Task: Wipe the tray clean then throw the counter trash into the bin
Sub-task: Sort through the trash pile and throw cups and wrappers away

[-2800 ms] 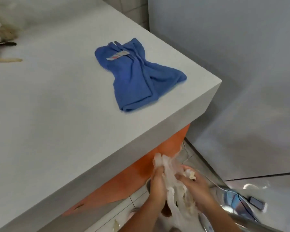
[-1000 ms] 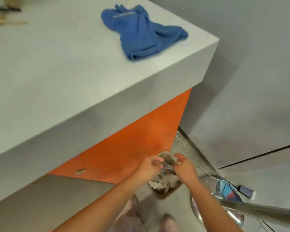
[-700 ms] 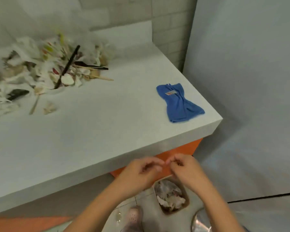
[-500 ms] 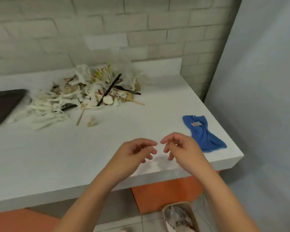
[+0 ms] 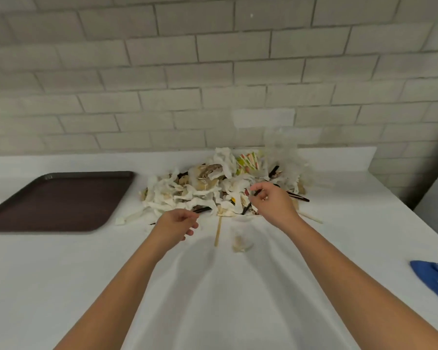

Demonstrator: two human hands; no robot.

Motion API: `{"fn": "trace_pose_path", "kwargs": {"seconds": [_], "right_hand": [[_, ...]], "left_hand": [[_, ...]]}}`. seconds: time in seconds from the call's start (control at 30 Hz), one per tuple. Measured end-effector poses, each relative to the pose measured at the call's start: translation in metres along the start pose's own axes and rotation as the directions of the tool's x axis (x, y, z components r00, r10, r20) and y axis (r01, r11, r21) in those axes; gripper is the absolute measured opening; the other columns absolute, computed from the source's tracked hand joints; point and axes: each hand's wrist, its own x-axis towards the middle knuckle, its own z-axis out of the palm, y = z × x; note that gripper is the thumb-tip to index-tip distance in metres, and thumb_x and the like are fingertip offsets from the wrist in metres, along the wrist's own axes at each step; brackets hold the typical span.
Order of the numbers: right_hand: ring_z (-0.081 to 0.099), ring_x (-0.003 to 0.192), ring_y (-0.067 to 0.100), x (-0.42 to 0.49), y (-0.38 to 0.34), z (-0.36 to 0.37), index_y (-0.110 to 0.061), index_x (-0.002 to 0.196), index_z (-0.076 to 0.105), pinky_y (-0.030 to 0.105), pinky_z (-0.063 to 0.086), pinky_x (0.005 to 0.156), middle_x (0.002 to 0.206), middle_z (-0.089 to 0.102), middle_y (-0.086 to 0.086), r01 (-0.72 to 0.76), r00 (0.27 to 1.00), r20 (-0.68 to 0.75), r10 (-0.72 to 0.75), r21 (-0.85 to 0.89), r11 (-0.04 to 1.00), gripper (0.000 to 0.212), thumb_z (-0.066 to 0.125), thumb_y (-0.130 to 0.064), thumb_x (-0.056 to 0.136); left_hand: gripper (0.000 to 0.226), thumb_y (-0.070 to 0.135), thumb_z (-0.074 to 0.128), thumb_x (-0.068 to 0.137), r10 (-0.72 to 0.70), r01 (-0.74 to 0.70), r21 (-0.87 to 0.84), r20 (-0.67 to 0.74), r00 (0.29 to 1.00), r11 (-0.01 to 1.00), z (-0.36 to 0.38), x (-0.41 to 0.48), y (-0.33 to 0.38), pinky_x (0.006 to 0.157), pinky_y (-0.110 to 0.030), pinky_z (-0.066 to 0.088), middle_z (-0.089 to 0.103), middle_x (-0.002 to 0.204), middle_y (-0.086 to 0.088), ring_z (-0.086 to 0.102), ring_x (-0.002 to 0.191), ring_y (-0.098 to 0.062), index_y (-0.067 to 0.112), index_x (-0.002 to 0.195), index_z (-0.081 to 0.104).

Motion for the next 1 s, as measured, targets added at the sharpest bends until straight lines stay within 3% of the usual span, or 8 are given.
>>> {"fn": "trace_pose_path", "kwargs": {"seconds": [0.2,0.3,0.37,0.47,0.67,0.8,0.9,1.0], "right_hand": [[0.057,0.082,0.018,0.085,-0.033,0.062,-0.023,0.110,0.064,0.030,0.049,0.071,0.096,0.060,0.000,0.238,0.964,-0.047,-0.263,-0.292,0.926,0.027,0.064,-0.015,0.084],[0.061,0.091,0.030,0.121,-0.037,0.090,-0.018,0.103,0.070,0.036,0.048,0.073,0.098,0.064,0.007,0.540,0.789,0.134,-0.600,-0.619,0.571,0.039,0.069,0.002,0.069],[0.054,0.107,0.031,0.138,-0.040,0.103,-0.020,0.117,0.064,0.041,0.041,0.087,0.115,0.060,0.007,0.549,0.787,0.331,-0.521,-0.761,0.347,0.050,0.064,0.002,0.073],[0.043,0.118,0.028,0.156,-0.043,0.109,-0.024,0.132,0.052,0.040,0.028,0.098,0.130,0.053,0.004,0.494,0.857,0.418,-0.301,-0.833,0.249,0.052,0.051,-0.003,0.084],[0.054,0.110,0.018,0.175,-0.047,0.091,-0.033,0.110,0.063,0.032,0.031,0.094,0.115,0.063,-0.006,0.220,0.971,0.090,-0.223,-0.711,0.668,0.022,0.060,-0.029,0.089],[0.059,0.093,0.015,0.175,-0.046,0.069,-0.030,0.100,0.058,0.031,0.033,0.089,0.092,0.062,-0.011,0.088,0.994,-0.002,-0.111,-0.595,0.799,0.033,0.072,-0.047,0.076],[0.060,0.100,0.013,0.171,-0.040,0.056,-0.035,0.111,0.060,0.030,0.043,0.090,0.109,0.064,-0.012,0.025,0.997,0.078,0.017,-0.498,0.867,0.044,0.071,-0.054,0.073],[0.062,0.099,0.015,0.165,-0.033,0.049,-0.028,0.101,0.070,0.033,0.049,0.087,0.109,0.068,-0.006,0.003,0.996,0.081,0.031,-0.390,0.921,0.033,0.058,-0.054,0.085]], "left_hand": [[0.014,0.015,0.053,0.092,-0.024,0.024,0.002,-0.065,0.998,1.000,-0.072,0.082,-0.022,0.061,-0.024,0.045,0.069,0.084,-0.005,0.059,0.066,-0.015,0.014,0.093,0.068],[0.015,0.014,0.054,0.092,-0.007,0.008,0.013,-0.058,0.998,1.000,-0.083,0.120,-0.024,0.057,-0.023,0.044,0.068,0.083,-0.006,0.058,0.062,-0.015,0.017,0.085,0.066],[0.017,0.012,0.053,0.091,0.017,-0.016,0.016,-0.043,0.999,1.000,-0.082,0.140,-0.023,0.055,-0.023,0.042,0.067,0.082,-0.005,0.058,0.061,-0.015,0.019,0.083,0.065],[0.017,0.012,0.052,0.092,0.105,-0.103,0.084,-0.017,0.994,0.991,-0.073,0.158,-0.017,0.053,-0.020,0.043,0.068,0.079,0.000,0.059,0.064,-0.011,0.020,0.087,0.066],[0.018,0.021,0.054,0.093,0.434,-0.438,0.243,0.074,0.898,0.865,-0.030,0.164,-0.014,0.067,-0.024,0.052,0.069,0.086,0.006,0.063,0.074,-0.010,0.026,0.101,0.068],[0.023,0.023,0.050,0.090,0.704,-0.726,0.386,0.227,0.673,0.569,0.028,0.164,-0.013,0.067,-0.025,0.053,0.069,0.091,0.008,0.062,0.078,-0.010,0.020,0.099,0.070],[0.031,0.024,0.040,0.084,0.740,-0.857,0.414,0.462,0.489,0.308,0.085,0.165,-0.010,0.066,-0.033,0.054,0.065,0.087,-0.002,0.060,0.083,-0.020,0.015,0.091,0.069],[0.038,0.024,0.043,0.087,0.618,-0.835,0.541,0.625,0.478,0.099,0.135,0.162,0.001,0.092,-0.043,0.047,0.053,0.124,-0.015,0.047,0.114,-0.031,0.013,0.121,0.056]]}}
